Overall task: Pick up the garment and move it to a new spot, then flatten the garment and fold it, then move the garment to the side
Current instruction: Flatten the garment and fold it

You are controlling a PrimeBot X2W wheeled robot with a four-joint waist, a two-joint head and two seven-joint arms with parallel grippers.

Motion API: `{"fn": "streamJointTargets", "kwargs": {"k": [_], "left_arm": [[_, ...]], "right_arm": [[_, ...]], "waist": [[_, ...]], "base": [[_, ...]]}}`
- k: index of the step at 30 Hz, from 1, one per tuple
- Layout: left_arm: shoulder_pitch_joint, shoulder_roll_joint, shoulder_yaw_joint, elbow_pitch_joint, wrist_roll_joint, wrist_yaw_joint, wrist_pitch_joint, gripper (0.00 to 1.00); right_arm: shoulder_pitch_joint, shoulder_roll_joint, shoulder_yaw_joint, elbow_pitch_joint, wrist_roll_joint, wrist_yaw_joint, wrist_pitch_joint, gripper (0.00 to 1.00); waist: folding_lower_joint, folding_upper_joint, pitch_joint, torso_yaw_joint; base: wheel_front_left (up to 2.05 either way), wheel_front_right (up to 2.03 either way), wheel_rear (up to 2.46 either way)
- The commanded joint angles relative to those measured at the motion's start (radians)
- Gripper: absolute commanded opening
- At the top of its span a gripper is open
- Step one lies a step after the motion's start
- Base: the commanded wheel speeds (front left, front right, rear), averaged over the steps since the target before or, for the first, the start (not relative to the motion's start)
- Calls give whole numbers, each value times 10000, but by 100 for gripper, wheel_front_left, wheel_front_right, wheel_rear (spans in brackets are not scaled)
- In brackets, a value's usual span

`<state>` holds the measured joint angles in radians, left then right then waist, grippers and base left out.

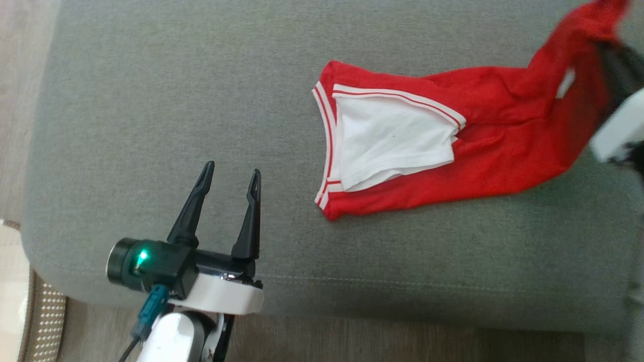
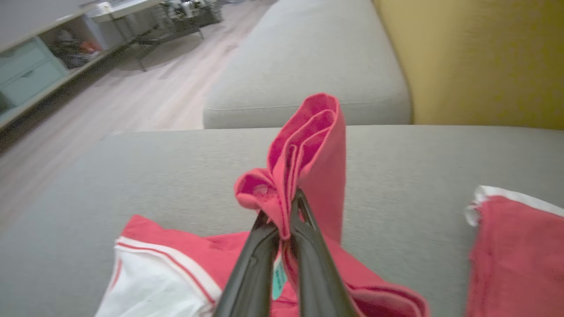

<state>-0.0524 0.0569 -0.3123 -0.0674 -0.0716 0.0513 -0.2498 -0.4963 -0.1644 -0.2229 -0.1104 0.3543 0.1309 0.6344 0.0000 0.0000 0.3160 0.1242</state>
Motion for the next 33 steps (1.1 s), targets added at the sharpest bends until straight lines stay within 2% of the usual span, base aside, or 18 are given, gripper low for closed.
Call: {"fn": "streamJointTargets", "kwargs": {"k": [1,7,16,22,31,32,33], "left_arm": [[-309,-46,294,-303,73,-35,-120,100],[-319,-59,197,-263,-7,-12,-120,100],[-355,-64,18,-191,-243,86,-120,100],[-432,-65,-177,-177,-385,193,-120,100],[-556,-65,-502,-30,-496,233,-120,100],[-545,-65,-519,-17,-501,237,-120,100],[-532,-65,-533,-2,-508,238,-120,100]], "right_arm": [[68,148,441,-532,160,-2,67,0],[108,720,2013,-449,343,-2,-78,0],[130,1071,3106,650,439,-2,-477,0],[-133,1133,3769,1962,373,-2,-730,0],[-1008,1140,4490,4374,940,-2,-1539,0],[-1082,1140,4568,4562,1002,-2,-1640,36],[-1143,1140,4629,4700,1151,-2,-1755,100]], "waist": [[0,0,-41,89],[0,0,-172,492],[0,0,-205,1005],[0,0,-165,1260],[0,0,-331,1512],[0,0,-356,1527],[0,0,-384,1542]], "base": [[0,0,0],[0,0,0],[0,0,0],[0,0,0],[0,0,0],[0,0,0],[0,0,0]]}}
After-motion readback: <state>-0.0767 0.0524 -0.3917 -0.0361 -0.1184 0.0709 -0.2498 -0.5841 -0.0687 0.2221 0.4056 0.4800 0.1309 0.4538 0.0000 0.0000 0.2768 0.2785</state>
